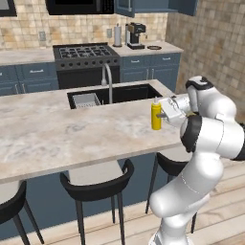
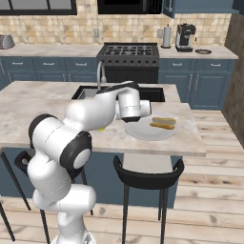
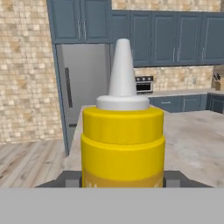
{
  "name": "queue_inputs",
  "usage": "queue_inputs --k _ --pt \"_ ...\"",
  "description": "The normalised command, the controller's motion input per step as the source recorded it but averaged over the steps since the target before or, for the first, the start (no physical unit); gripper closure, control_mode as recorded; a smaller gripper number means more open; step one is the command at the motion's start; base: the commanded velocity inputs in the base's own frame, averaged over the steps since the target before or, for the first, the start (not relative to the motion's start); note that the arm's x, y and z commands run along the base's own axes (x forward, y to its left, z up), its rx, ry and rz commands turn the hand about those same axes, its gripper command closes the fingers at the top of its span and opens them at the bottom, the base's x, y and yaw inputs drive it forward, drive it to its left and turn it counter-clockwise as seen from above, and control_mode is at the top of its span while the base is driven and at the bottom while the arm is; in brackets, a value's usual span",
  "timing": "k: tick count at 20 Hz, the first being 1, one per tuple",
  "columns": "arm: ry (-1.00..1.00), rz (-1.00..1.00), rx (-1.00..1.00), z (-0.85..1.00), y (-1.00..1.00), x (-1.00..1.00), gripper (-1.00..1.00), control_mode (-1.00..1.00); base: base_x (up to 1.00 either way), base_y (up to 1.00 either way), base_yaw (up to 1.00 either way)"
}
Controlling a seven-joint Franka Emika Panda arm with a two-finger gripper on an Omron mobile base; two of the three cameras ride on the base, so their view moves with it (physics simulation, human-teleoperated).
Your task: Move the hot dog bun to the plate on the dining table and place the condiment next to that plate. Then navigate to the fridge and take the sausage and place it on the plate as well.
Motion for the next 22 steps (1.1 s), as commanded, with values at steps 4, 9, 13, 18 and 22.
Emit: queue_inputs --k 4,9,13,18,22 --pt "-0.01 0.00 0.00 -0.15 -0.02 0.17 1.00 -1.00 0.00 0.00 0.00" --pt "-0.01 0.00 0.00 -0.16 -0.03 0.17 1.00 -1.00 0.00 0.00 0.00" --pt "-0.02 0.00 0.00 -0.16 -0.04 0.18 1.00 -1.00 0.00 0.00 0.00" --pt "-0.02 0.00 0.00 -0.17 -0.02 0.17 1.00 -1.00 0.00 0.00 0.00" --pt "-0.01 0.00 0.00 -0.19 0.00 0.17 1.00 -1.00 0.00 0.00 0.00"
